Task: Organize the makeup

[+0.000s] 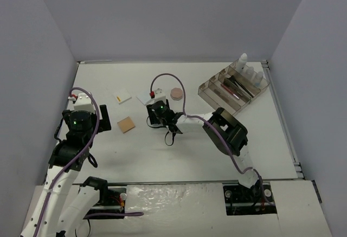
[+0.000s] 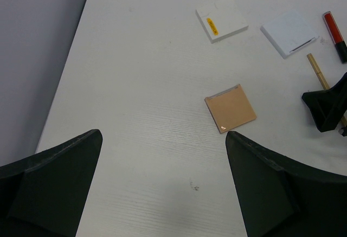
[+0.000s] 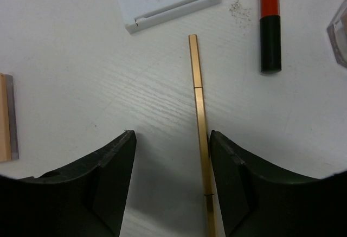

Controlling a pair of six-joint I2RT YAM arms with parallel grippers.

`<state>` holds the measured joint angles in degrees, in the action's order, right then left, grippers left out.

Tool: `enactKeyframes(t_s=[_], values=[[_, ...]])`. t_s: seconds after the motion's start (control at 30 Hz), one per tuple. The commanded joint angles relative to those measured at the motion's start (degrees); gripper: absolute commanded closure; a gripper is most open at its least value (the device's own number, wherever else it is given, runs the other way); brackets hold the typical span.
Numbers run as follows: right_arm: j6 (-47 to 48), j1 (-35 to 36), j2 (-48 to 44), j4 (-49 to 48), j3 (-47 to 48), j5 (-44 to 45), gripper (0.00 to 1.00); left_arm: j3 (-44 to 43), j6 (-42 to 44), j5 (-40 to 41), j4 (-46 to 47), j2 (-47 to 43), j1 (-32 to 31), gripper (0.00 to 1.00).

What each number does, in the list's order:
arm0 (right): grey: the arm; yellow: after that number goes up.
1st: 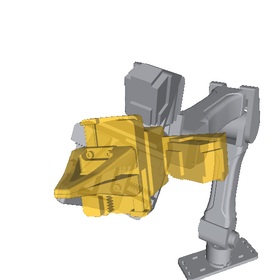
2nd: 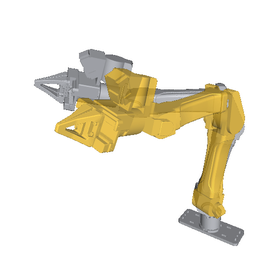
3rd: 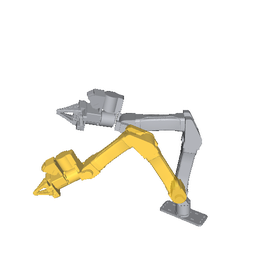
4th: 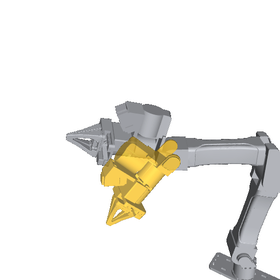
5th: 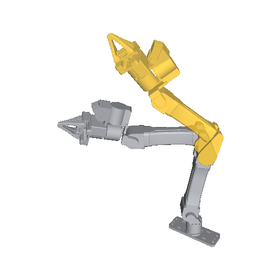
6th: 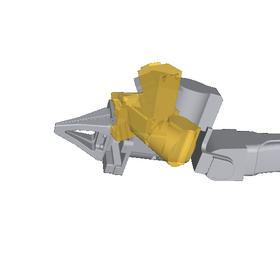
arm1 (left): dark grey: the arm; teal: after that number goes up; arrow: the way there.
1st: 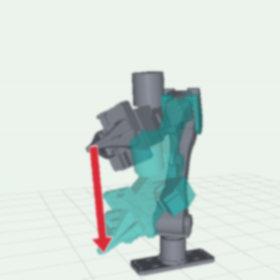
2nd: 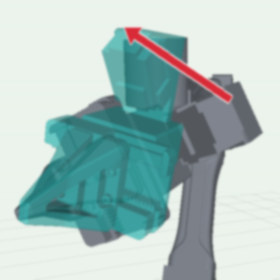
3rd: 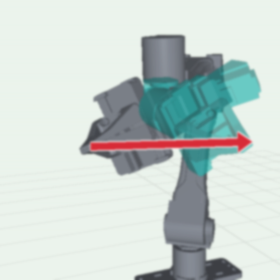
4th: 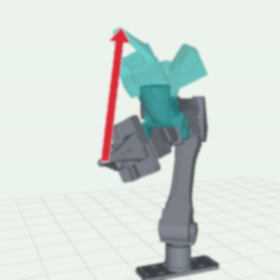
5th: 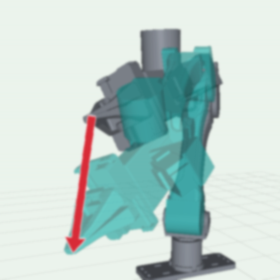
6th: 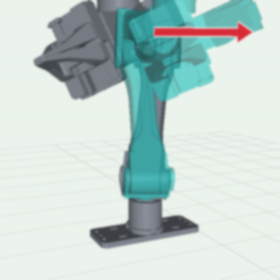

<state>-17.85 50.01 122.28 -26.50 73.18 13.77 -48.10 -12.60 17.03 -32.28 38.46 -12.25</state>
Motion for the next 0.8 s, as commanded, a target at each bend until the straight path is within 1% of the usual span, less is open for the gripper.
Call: enactKeyframes(t_s=[0.0, 0.13, 0.2, 0.23, 0.27, 0.4, 0.47, 0.53, 0.7, 0.77], values=[[-1.3, 0.6, 0.8, -2.1, 1.5, 1.6, 0.54, -1.2, 0.1, 0.6, 3.1, 0.4, 0.5, 0.03], [-0.8, 0.6, 0.5, -0.6, 0.6, 2.2, 0.77, -1.2, 0.0, 0.6, 3.0, 0.3, 0.4, 0.03], [0.0, 0.6, -0.3, -0.2, -0.3, 2.9, 0.92, -1.2, 0.0, 0.6, 3.0, 0.2, 0.5, 0.03], [0.6, 0.6, -1.1, 0.2, -1.0, 3.2, 0.97, -1.2, 0.0, 0.7, 3.0, 0.2, 0.5, 0.03], [1.4, 0.5, -2.1, 0.7, -1.6, 3.4, 1.0, -1.2, 0.0, 0.7, 3.0, 0.2, 0.5, 0.03], [7.0, -0.1, -8.3, 3.0, -4.2, 3.0, 1.0, -1.2, 0.0, 0.4, 3.0, 0.4, 0.5, 0.03], [10.4, -1.1, -13.9, 5.2, -5.8, 0.3, 1.0, -1.2, 0.0, 0.2, 3.1, 0.4, 0.5, 0.03], [14.9, -3.8, -18.5, 8.5, -6.2, -3.7, 1.0, -1.2, -0.1, 0.1, 3.1, 0.4, 0.5, 0.03], [29.6, -15.0, -26.5, 14.7, -6.4, -13.3, 1.0, -1.2, 0.0, -0.1, 3.2, 0.2, 0.5, 0.03], [34.2, -23.0, -27.4, 16.7, -4.7, -18.5, 1.0, -1.2, 0.0, -0.1, 3.3, 0.1, 0.5, 0.03]])
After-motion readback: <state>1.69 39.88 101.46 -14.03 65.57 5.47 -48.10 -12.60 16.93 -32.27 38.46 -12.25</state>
